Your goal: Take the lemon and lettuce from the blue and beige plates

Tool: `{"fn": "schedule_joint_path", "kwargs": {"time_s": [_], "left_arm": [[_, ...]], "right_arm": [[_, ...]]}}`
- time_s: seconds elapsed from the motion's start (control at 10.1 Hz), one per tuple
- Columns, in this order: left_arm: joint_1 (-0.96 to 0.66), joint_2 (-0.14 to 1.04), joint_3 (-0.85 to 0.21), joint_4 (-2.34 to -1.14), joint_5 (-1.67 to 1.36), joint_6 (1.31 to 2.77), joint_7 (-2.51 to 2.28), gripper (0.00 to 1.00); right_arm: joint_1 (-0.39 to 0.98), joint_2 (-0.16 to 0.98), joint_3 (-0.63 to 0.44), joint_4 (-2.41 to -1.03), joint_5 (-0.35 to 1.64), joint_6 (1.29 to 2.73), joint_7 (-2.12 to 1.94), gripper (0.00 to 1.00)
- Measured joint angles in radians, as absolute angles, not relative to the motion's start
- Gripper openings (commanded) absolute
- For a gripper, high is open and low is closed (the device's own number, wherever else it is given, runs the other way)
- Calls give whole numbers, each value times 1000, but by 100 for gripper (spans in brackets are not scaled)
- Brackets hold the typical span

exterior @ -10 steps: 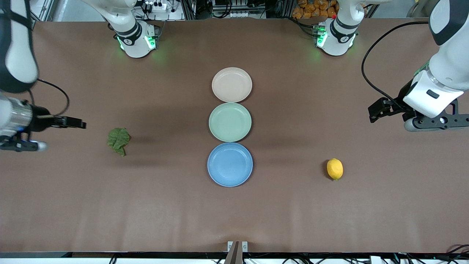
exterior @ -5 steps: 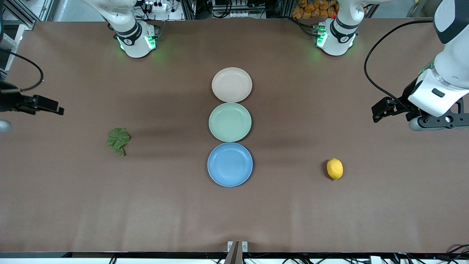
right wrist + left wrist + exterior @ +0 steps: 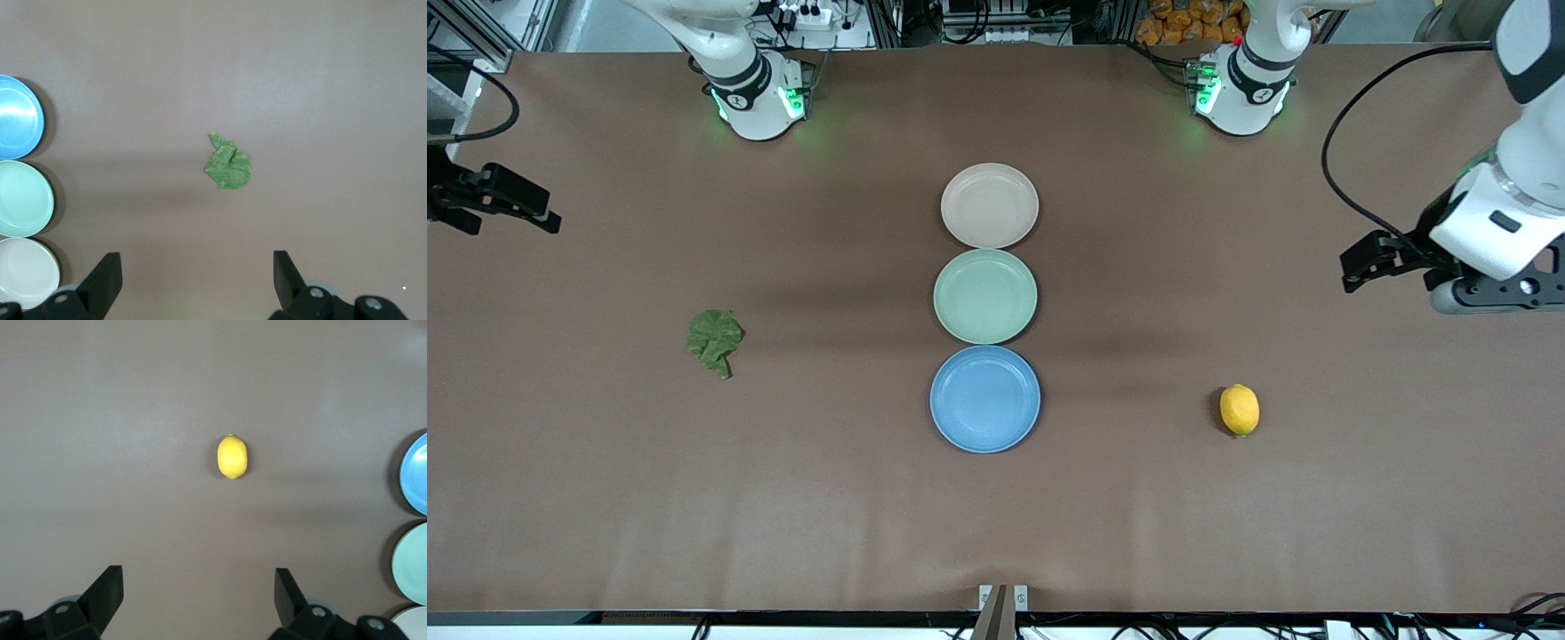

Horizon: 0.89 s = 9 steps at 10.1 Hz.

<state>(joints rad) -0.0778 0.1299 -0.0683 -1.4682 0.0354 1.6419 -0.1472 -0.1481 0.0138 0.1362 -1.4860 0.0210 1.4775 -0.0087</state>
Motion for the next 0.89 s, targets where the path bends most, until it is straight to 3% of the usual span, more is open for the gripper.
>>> {"fn": "schedule_joint_path", "kwargs": {"time_s": [0.89], "left_arm": [[-80, 107, -79, -1468, 35, 1607, -139, 100]], "right_arm": [[-111, -50, 134, -1619, 5, 1569, -7, 100]]}}
